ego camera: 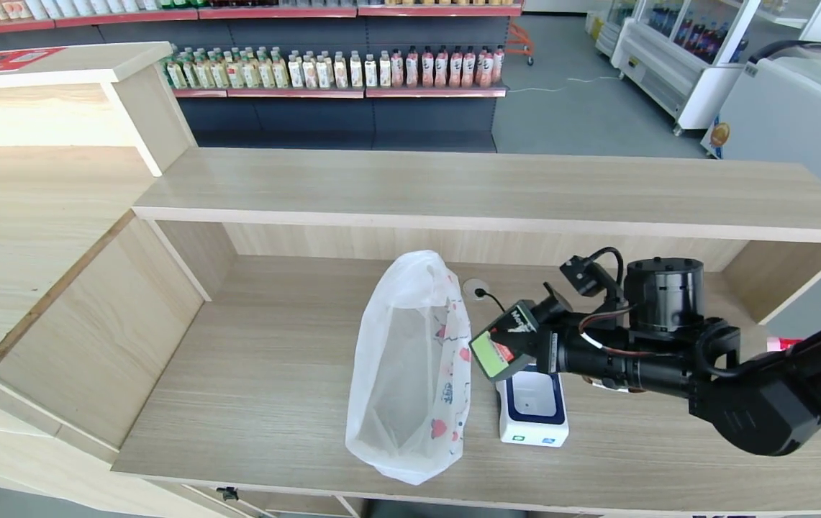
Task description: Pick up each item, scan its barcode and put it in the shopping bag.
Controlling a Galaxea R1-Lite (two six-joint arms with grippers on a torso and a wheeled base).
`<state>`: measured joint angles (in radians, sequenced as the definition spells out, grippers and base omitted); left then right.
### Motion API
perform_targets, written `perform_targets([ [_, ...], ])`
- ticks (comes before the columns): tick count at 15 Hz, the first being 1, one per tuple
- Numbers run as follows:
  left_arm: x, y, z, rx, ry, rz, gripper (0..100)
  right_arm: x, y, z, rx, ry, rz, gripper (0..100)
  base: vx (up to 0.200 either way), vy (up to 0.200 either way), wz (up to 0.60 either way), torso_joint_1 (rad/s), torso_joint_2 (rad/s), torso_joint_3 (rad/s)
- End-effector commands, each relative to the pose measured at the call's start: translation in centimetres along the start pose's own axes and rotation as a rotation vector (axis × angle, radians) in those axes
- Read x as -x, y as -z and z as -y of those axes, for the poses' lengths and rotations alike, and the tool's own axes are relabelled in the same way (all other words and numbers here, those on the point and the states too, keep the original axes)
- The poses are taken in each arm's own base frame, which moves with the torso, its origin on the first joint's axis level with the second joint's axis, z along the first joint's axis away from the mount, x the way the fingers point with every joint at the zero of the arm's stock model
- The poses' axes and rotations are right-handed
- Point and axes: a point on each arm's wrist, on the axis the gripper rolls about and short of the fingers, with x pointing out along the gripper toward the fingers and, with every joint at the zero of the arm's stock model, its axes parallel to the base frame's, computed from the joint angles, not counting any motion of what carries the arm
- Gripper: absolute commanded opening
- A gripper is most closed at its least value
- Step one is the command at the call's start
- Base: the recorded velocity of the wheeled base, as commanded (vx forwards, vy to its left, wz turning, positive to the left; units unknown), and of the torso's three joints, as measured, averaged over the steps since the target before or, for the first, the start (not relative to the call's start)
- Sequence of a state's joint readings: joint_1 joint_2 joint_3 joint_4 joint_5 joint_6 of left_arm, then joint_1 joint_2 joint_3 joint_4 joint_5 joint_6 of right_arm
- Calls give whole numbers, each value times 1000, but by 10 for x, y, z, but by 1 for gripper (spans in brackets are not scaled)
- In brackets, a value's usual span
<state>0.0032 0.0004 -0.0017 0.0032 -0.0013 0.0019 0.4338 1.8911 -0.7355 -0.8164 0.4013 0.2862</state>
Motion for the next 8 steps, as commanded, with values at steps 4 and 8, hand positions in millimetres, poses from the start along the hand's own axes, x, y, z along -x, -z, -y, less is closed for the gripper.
perform_targets([
  [4, 0, 0, 0, 0, -1, 0, 100, -63, 19, -5, 81, -51, -59, 0, 0, 0, 0, 0, 0, 0],
  [8, 0, 0, 0, 0, -1, 0, 100, -107, 29, 0, 222, -18, -43, 0, 0, 0, 0, 0, 0, 0],
])
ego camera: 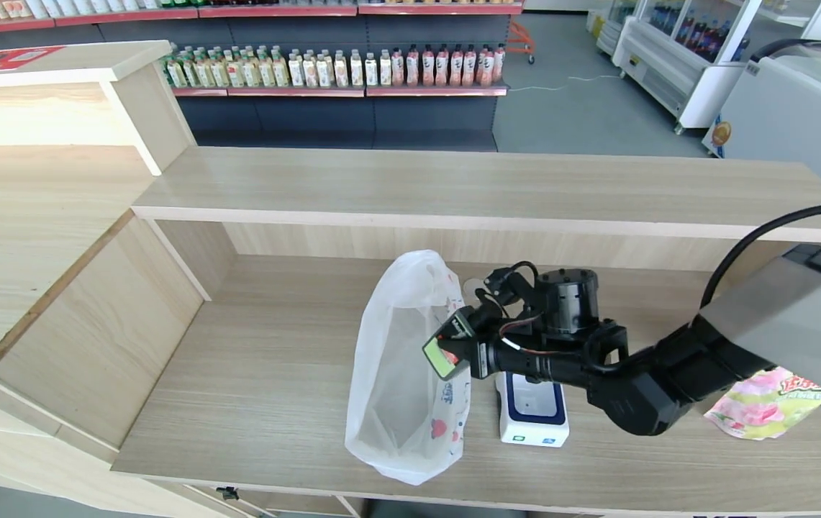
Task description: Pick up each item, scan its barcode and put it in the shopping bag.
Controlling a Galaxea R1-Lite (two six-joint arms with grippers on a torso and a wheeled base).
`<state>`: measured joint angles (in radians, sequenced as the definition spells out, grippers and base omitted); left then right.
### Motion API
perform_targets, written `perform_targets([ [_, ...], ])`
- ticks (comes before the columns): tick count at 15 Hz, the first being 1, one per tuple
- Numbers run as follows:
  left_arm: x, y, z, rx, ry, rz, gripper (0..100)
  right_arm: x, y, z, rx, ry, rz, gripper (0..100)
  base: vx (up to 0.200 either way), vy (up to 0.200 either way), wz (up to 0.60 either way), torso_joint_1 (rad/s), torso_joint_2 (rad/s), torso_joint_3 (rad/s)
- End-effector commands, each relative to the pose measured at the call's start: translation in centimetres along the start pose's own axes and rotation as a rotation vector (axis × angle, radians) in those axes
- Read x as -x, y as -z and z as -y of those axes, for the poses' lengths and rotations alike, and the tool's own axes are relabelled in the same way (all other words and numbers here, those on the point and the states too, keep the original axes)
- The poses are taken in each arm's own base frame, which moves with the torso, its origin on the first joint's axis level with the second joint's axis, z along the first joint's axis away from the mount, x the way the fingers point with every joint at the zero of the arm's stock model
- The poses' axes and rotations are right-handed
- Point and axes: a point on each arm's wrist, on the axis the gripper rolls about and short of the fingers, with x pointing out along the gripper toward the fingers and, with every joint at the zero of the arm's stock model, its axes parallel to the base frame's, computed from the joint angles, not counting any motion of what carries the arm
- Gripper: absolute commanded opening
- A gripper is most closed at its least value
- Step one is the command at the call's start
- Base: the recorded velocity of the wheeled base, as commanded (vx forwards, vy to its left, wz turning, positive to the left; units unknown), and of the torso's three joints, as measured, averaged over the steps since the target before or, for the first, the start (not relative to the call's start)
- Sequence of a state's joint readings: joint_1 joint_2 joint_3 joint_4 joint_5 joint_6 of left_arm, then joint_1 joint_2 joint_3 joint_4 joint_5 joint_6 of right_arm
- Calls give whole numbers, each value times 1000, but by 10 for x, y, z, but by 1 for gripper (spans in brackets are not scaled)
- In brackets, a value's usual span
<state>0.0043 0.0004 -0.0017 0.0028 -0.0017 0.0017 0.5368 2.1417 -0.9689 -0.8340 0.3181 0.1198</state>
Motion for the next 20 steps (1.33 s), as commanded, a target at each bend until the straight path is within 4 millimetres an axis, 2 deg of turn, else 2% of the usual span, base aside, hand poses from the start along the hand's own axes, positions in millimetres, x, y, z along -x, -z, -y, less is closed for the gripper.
perform_targets([
  [1, 0, 0, 0, 0, -1, 0, 100, -36, 14, -3, 58, -28, -17, 0, 0, 0, 0, 0, 0, 0],
  [6, 0, 0, 0, 0, -1, 0, 100, -65, 39, -1, 245, -51, -53, 0, 0, 0, 0, 0, 0, 0],
  [8, 0, 0, 0, 0, -1, 0, 100, -79, 39, 2, 274, -55, -31, 0, 0, 0, 0, 0, 0, 0],
  [11, 0, 0, 0, 0, -1, 0, 100, -90, 42, 9, 351, -45, -24, 0, 0, 0, 0, 0, 0, 0],
  [12, 0, 0, 0, 0, -1, 0, 100, -90, 44, 10, 380, -45, -26, 100, 0, 0, 0, 0, 0, 0],
  [14, 0, 0, 0, 0, -1, 0, 100, -86, 39, 9, 359, -47, -19, 100, 0, 0, 0, 0, 0, 0],
  [17, 0, 0, 0, 0, -1, 0, 100, -61, 0, 1, 124, -42, 56, 100, 0, 0, 0, 0, 0, 0],
  [19, 0, 0, 0, 0, -1, 0, 100, -36, -32, 4, -63, -30, 124, 100, 0, 0, 0, 0, 0, 0],
  [20, 0, 0, 0, 0, -1, 0, 100, -28, -38, 7, -116, -22, 140, 100, 0, 0, 0, 0, 0, 0],
])
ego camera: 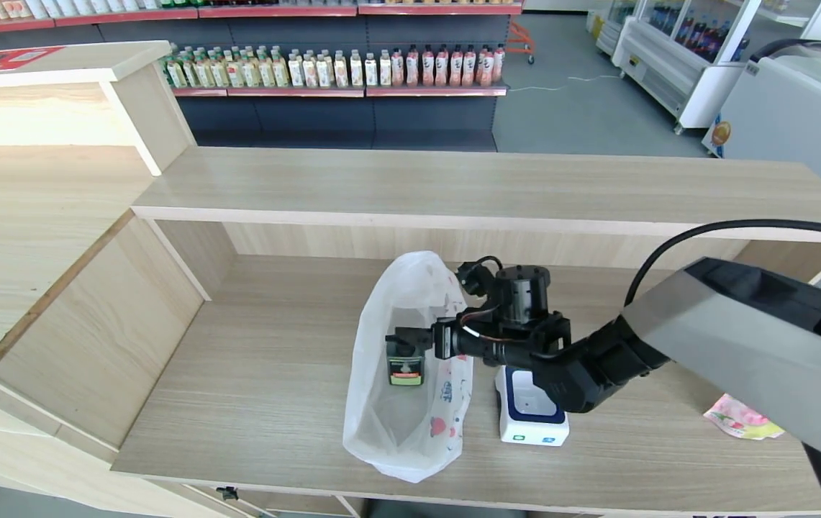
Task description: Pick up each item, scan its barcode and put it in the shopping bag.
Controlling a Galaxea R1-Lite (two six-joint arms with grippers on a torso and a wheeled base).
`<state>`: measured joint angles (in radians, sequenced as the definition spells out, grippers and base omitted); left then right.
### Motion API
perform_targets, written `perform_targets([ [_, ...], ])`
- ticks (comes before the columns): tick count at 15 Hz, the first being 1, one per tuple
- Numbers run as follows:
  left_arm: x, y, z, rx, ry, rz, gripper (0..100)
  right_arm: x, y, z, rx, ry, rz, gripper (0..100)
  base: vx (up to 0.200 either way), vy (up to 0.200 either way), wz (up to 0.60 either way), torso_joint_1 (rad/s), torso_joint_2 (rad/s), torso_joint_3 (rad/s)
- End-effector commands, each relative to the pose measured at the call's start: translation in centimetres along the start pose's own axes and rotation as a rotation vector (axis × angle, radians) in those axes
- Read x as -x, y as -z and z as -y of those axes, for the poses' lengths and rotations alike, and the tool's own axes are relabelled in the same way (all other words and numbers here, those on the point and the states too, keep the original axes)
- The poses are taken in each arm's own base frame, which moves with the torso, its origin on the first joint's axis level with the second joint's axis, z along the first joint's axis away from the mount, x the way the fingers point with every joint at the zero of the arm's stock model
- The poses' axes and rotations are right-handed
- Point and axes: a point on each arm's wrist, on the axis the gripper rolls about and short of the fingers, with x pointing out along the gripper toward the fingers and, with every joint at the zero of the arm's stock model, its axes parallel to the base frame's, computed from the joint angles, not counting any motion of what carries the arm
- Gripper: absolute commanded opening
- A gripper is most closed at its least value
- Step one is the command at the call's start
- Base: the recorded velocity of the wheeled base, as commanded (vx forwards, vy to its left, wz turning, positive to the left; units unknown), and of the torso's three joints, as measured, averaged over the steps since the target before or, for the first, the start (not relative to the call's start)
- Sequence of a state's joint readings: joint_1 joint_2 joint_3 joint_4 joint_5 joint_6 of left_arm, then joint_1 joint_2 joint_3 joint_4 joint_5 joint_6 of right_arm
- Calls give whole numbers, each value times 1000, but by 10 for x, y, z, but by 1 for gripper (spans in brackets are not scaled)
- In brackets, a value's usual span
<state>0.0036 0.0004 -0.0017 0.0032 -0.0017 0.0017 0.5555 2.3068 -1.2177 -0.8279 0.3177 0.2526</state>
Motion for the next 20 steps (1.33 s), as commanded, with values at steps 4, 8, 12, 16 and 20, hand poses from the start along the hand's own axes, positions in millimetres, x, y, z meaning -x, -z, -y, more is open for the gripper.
perform_targets([
  [4, 0, 0, 0, 0, -1, 0, 100, 108, -59, 11, -254, 115, 148, 100, 0, 0, 0, 0, 0, 0],
  [8, 0, 0, 0, 0, -1, 0, 100, 204, -71, 4, -108, 275, 216, 100, 0, 0, 0, 0, 0, 0],
  [12, 0, 0, 0, 0, -1, 0, 100, 265, -74, 3, -24, 432, 208, 100, 0, 0, 0, 0, 0, 0],
  [16, 0, 0, 0, 2, -1, 0, 100, 282, -72, 16, -43, 514, 226, 100, 0, 0, 0, 0, 0, 0],
  [20, 0, 0, 0, 2, -1, 0, 100, 287, -63, 21, -82, 550, 180, 100, -150, 0, 0, -1, -1, 1],
])
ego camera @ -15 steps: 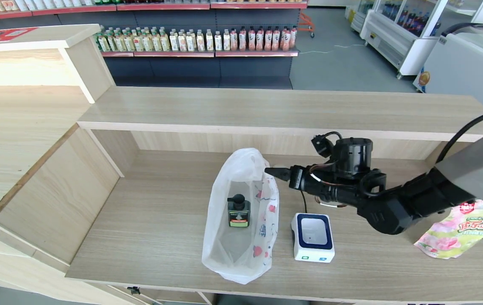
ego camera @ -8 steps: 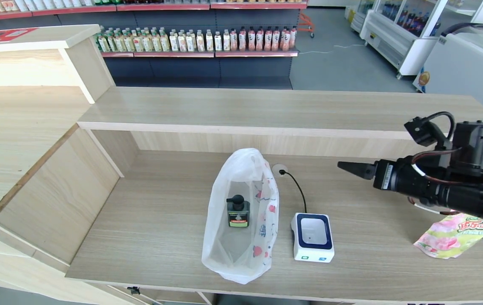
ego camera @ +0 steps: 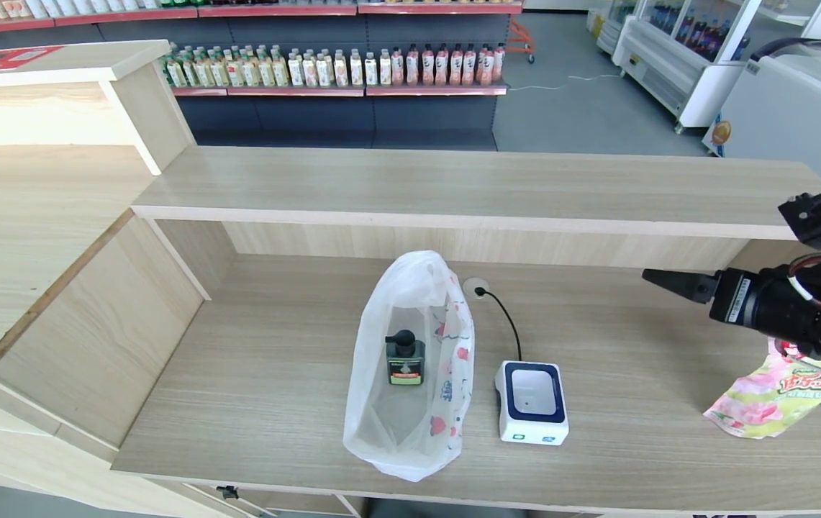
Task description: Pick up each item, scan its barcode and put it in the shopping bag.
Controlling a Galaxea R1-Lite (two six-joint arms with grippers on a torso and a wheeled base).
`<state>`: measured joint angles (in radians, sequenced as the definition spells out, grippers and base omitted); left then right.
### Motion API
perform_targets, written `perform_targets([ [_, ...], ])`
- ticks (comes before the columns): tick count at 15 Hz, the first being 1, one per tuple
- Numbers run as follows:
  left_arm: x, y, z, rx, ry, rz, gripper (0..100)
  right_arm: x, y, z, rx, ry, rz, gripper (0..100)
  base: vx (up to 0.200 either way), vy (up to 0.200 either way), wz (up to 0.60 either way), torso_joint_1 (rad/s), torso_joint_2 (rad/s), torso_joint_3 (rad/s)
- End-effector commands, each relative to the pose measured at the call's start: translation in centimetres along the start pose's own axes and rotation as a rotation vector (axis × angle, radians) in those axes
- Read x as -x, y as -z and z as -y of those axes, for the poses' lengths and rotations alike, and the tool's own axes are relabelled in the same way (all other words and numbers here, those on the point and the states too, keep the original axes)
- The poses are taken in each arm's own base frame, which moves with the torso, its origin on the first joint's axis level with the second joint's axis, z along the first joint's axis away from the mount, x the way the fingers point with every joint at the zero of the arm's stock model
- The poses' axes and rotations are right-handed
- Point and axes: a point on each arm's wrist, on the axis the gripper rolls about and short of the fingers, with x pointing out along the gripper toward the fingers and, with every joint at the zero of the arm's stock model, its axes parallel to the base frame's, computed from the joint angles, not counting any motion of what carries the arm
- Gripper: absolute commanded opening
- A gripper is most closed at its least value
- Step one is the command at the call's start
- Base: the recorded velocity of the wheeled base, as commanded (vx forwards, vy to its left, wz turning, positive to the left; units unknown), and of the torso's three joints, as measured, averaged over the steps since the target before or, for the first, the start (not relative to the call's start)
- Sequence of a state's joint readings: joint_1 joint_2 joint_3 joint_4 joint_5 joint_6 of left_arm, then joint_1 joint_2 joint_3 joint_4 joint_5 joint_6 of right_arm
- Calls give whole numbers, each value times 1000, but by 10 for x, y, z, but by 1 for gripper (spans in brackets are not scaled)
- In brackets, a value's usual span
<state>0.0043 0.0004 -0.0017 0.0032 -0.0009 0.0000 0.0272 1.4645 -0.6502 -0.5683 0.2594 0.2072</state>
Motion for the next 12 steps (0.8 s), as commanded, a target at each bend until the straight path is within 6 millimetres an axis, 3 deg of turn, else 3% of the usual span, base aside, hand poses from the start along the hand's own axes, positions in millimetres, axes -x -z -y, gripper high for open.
perform_targets([
  [1, 0, 0, 0, 0, -1, 0, 100, 4, 3, 3, -6, 16, -7, 100, 0, 0, 0, 0, 0, 0],
  [5, 0, 0, 0, 0, -1, 0, 100, 8, 6, 15, -23, 64, -10, 100, 0, 0, 0, 0, 0, 0],
  [12, 0, 0, 0, -6, -1, 0, 100, 8, 4, 33, -99, 188, 12, 100, 0, -200, 0, 9, 2, 1],
])
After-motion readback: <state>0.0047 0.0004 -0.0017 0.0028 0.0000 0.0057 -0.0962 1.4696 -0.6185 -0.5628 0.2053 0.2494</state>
